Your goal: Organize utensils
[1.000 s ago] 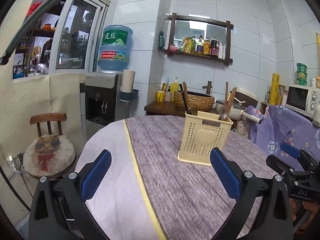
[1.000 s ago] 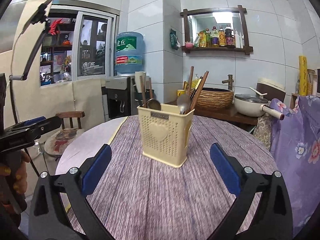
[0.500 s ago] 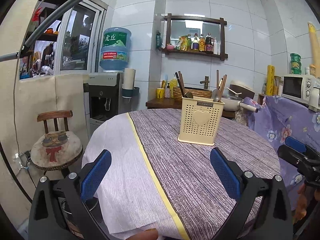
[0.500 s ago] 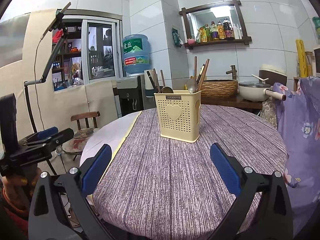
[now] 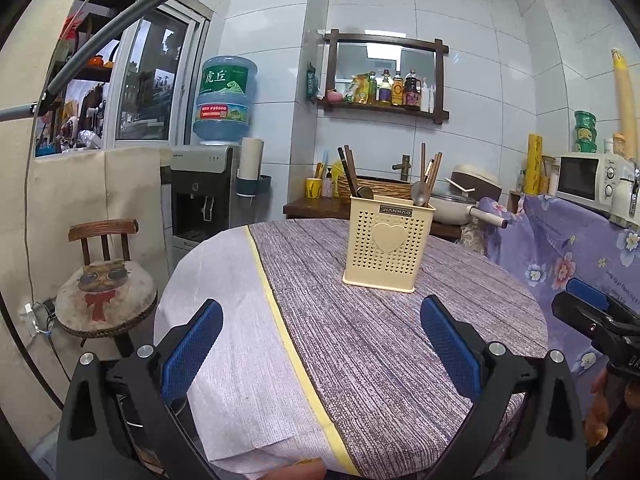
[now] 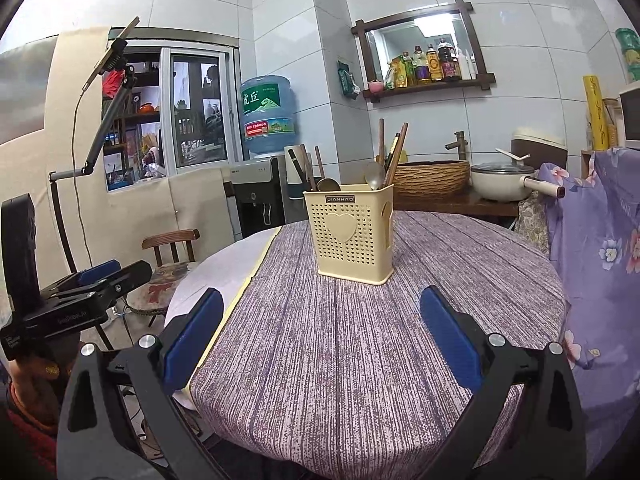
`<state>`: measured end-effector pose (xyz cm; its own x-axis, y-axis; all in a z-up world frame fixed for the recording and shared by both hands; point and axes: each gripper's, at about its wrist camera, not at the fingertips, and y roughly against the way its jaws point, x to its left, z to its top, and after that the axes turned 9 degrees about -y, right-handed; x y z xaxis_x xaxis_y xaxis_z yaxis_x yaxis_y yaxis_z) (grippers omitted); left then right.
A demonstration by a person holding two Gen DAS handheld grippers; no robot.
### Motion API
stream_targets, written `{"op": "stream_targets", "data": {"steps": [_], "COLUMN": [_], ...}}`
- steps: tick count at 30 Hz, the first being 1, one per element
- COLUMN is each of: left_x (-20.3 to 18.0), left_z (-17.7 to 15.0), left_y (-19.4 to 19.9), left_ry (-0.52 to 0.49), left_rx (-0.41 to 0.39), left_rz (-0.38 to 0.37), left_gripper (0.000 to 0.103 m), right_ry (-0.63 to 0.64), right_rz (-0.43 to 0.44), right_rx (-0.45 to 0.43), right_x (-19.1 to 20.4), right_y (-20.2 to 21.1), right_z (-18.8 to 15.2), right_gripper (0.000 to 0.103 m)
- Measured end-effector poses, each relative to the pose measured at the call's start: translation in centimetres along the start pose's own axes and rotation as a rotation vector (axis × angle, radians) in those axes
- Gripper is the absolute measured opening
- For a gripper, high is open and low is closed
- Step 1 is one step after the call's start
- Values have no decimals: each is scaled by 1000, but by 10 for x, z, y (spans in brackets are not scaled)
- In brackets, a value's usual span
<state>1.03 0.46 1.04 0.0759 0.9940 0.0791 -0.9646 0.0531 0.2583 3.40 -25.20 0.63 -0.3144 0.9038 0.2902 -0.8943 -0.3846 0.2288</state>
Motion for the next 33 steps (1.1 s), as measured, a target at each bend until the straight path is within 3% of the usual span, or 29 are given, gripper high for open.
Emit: {"op": "stream_targets", "data": {"steps": [33], "left_x": [-1], "left_z": [-2], "left_y": [0], "left_ry": [-1], "left_rx": [11], "left_rz": [-4], "left_gripper": [98], "right_ry": [-1], "right_rz": [5], "right_rx": [15], "right_x": [-1], "right_y": [-3], "right_z": [-3], "right_gripper": [97]}}
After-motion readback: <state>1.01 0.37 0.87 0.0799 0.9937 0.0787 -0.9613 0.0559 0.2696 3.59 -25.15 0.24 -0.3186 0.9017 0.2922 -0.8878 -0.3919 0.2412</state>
